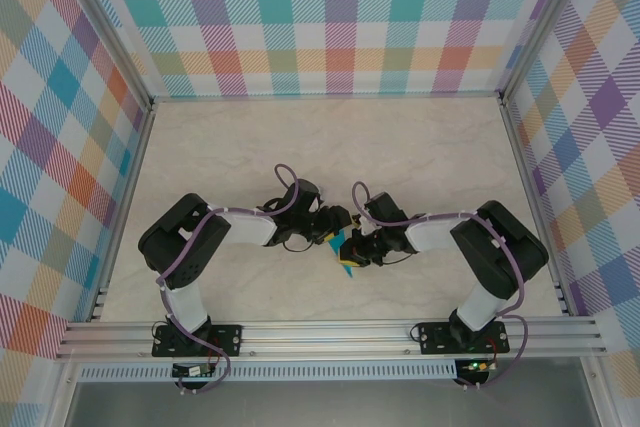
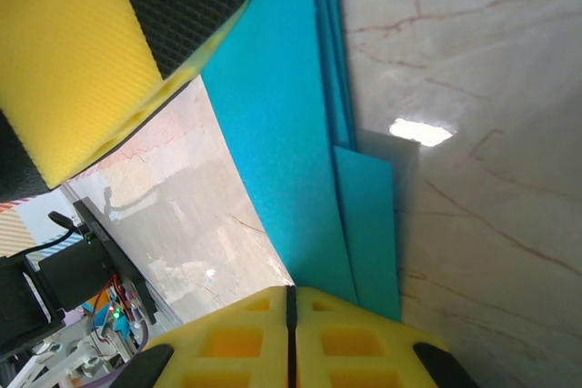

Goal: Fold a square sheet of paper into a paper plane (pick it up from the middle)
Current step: Fold the wing for the fifth time at the center of the table.

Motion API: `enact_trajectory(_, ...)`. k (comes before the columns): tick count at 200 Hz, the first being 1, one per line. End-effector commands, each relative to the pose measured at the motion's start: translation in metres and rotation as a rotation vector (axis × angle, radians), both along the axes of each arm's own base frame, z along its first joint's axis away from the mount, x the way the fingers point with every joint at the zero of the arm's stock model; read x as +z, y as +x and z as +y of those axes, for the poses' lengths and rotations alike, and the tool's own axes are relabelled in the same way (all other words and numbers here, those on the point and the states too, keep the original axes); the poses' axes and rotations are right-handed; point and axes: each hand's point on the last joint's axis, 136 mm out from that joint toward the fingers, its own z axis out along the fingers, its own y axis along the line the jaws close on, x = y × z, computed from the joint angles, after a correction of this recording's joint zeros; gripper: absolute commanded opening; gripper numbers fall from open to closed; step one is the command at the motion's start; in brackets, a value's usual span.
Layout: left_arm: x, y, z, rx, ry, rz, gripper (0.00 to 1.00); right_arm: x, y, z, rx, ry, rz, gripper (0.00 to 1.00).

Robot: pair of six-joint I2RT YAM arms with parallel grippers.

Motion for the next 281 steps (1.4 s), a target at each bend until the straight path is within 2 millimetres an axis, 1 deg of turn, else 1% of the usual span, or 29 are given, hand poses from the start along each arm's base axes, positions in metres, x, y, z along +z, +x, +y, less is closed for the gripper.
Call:
enact_trajectory(1, -0.069, -0.037, 0.038, 0.0, 0.235, 0.166, 0.59, -0.021, -0.02, -0.02, 0.002, -0.091, 0.053, 0.08)
enact_trajectory(11, -0.069, -0.037, 0.039, 0.0, 0.238, 0.169, 0.59, -0.021, -0.022, -0.02, 0.001, -0.09, 0.054, 0.08)
enact_trajectory(22, -0.07, -0.038, 0.039, 0.001, 0.24, 0.169, 0.59, -0.017, -0.02, -0.018, 0.003, -0.072, 0.049, 0.09)
enact_trajectory(34, -0.07, -0.038, 0.039, 0.0, 0.239, 0.17, 0.59, -0.008, -0.018, -0.013, 0.008, -0.045, 0.037, 0.09)
enact_trajectory(63, -0.069, -0.038, 0.039, -0.001, 0.238, 0.171, 0.59, 0.023, -0.012, -0.004, 0.034, 0.012, -0.064, 0.11)
enact_trajectory(88, -0.069, -0.038, 0.038, -0.002, 0.237, 0.172, 0.58, 0.034, -0.015, 0.002, 0.082, 0.012, -0.103, 0.11)
enact_trajectory(142, -0.069, -0.037, 0.037, -0.003, 0.233, 0.171, 0.58, 0.02, -0.021, 0.008, 0.112, -0.061, -0.099, 0.11)
enact_trajectory(221, -0.068, -0.037, 0.037, -0.004, 0.235, 0.17, 0.58, -0.002, -0.027, -0.014, 0.079, -0.183, -0.078, 0.09)
enact_trajectory(235, -0.068, -0.037, 0.037, -0.004, 0.236, 0.17, 0.58, -0.003, -0.028, -0.015, 0.072, -0.176, -0.08, 0.09)
enact_trajectory(255, -0.068, -0.037, 0.038, 0.005, 0.237, 0.171, 0.53, -0.003, -0.028, -0.016, 0.059, -0.172, -0.082, 0.07)
enact_trajectory(264, -0.068, -0.037, 0.038, 0.005, 0.232, 0.171, 0.49, -0.002, -0.028, -0.016, 0.05, -0.158, -0.088, 0.07)
enact_trajectory(281, -0.068, -0.036, 0.037, 0.006, 0.231, 0.171, 0.49, 0.006, -0.027, -0.013, 0.038, -0.122, -0.109, 0.07)
